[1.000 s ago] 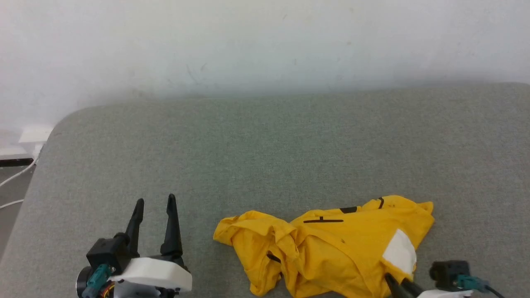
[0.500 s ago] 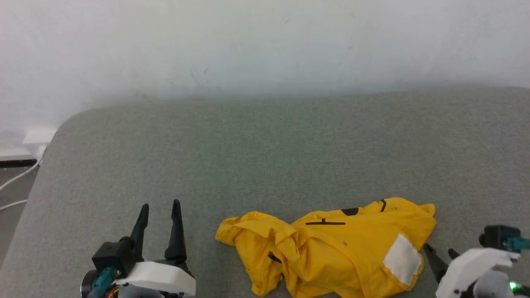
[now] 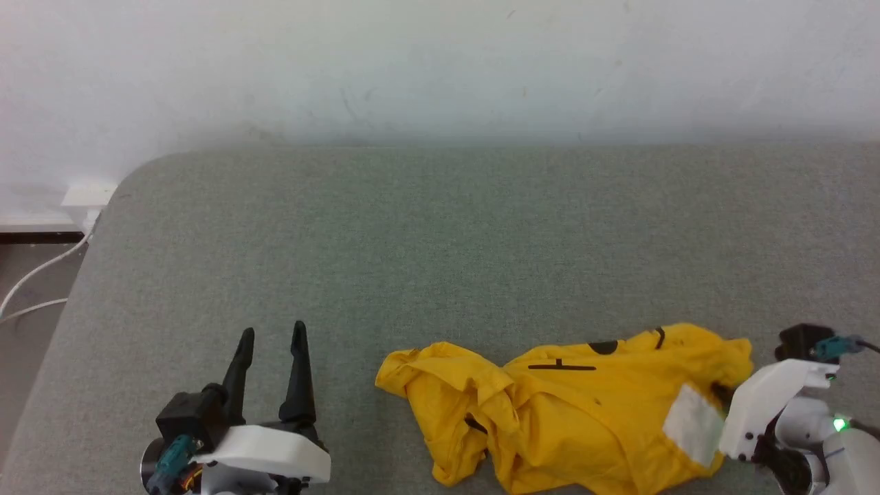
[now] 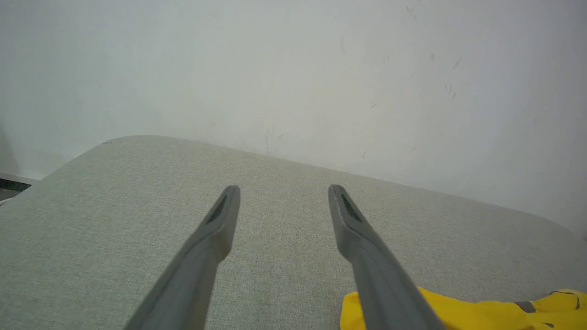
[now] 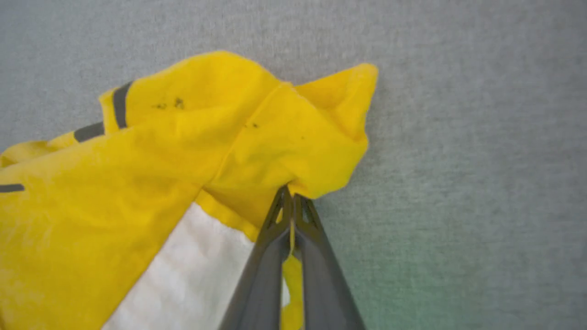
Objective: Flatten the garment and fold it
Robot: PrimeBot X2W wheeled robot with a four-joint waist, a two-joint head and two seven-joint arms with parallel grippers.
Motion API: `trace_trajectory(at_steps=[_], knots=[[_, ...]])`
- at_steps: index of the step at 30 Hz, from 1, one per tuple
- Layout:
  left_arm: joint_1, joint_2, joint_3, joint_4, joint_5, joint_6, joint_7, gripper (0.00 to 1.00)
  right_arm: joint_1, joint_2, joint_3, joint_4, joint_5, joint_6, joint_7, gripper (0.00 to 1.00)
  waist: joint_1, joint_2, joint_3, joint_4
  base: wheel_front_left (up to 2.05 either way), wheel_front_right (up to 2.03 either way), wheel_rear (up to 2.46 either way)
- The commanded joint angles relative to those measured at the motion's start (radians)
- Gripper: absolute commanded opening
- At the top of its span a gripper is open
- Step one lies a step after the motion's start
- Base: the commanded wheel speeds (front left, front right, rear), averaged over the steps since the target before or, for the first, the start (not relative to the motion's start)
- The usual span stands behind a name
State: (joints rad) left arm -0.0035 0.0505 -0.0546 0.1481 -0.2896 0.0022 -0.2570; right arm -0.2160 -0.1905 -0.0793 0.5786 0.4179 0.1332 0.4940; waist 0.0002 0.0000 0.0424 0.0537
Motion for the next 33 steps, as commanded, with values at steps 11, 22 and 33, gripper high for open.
trace_trajectory(at_steps=[11,22,33], knots=[[0.002,0.0,0.002,-0.004,0.005,0.005,-0.005,1.0,0.042,0.107,0.215,-0.356,-0.231,-0.002,-0.156,0.0,-0.0002,0.0,-0.028,-0.027,0.0,0.0,0.0],[-0.008,0.0,-0.016,0.002,0.0,0.004,-0.005,1.0,0.221,0.133,0.507,-0.497,-0.091,-0.002,-0.196,1.0,-0.0002,0.0,-0.012,-0.039,0.0,0.0,0.0],[0.005,0.0,-0.01,0.004,0.001,0.007,-0.005,1.0,0.277,0.062,0.343,-0.637,-0.06,-0.002,-0.233,1.0,-0.0002,0.0,-0.029,-0.057,0.0,0.0,0.0]])
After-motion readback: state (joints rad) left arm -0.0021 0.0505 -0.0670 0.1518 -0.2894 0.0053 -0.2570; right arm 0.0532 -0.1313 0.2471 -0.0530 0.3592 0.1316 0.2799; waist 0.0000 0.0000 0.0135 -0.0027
